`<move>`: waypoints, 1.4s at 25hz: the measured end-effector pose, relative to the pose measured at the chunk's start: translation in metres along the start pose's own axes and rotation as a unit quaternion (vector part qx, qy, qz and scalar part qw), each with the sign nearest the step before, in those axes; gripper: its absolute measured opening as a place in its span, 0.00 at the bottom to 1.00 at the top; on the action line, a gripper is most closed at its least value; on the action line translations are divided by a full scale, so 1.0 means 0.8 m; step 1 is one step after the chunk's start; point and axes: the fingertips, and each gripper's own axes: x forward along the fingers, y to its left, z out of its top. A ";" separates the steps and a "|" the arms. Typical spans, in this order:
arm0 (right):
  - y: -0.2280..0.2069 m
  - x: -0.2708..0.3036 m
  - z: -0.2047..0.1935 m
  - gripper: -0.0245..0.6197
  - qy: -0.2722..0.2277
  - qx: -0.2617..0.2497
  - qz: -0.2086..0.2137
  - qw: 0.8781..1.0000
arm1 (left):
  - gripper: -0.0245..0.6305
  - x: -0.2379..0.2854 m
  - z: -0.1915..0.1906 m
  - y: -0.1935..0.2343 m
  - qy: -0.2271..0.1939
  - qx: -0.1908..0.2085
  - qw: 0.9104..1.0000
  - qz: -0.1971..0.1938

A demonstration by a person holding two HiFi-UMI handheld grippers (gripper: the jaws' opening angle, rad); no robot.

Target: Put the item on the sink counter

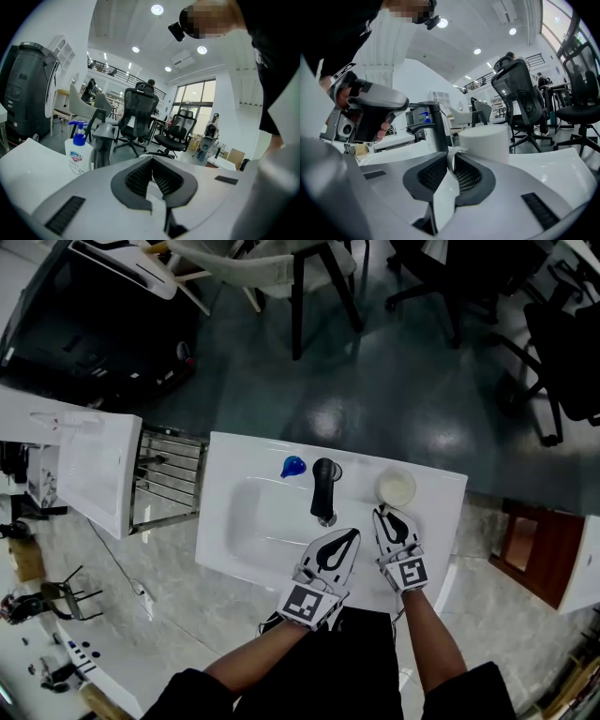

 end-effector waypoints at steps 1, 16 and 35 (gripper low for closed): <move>0.000 0.000 -0.001 0.13 0.001 0.001 -0.001 1.000 | 0.06 0.001 -0.002 0.001 0.003 0.001 1.000 0.001; -0.002 -0.022 -0.002 0.26 0.020 0.013 -0.018 1.000 | 0.06 0.000 0.001 -0.002 0.008 0.014 1.000 -0.014; 0.119 -0.133 0.101 0.27 0.007 0.027 -0.102 0.994 | 0.06 -0.146 0.031 -0.035 -0.025 0.018 0.998 -0.045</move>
